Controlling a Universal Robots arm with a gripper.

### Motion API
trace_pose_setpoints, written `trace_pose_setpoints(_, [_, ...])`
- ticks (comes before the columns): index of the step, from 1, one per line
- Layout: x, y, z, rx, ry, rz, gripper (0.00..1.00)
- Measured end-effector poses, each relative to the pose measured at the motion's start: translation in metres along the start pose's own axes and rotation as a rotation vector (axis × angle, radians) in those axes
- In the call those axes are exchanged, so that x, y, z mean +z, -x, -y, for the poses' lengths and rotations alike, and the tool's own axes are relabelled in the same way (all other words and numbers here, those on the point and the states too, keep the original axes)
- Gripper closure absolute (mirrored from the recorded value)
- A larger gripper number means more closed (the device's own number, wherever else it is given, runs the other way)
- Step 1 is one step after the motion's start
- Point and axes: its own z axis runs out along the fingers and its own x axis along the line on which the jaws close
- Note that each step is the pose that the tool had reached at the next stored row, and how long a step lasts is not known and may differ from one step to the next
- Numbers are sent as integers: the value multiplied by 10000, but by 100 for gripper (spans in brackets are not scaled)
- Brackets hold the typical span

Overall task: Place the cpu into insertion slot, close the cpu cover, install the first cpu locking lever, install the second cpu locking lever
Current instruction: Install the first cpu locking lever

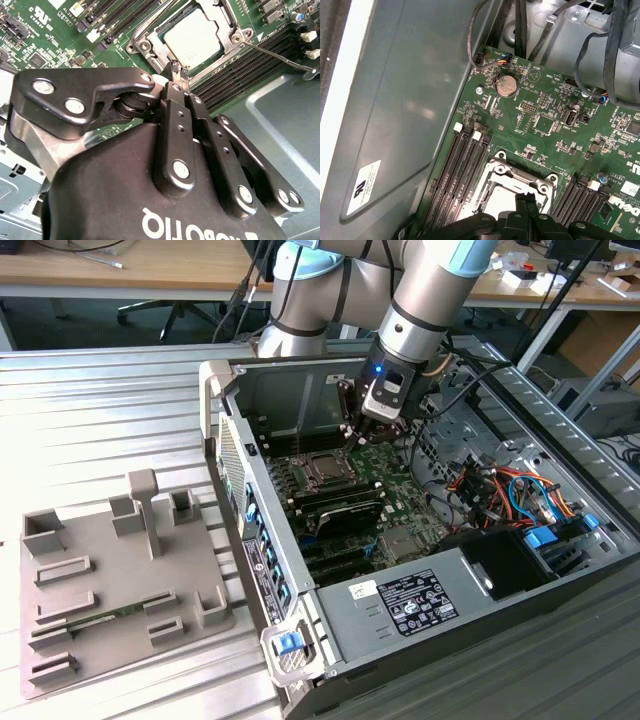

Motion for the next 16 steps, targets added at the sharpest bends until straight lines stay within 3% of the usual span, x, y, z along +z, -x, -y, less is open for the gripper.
trace_pose_setpoints(16, [0,0,0,-268,-11,30,89])
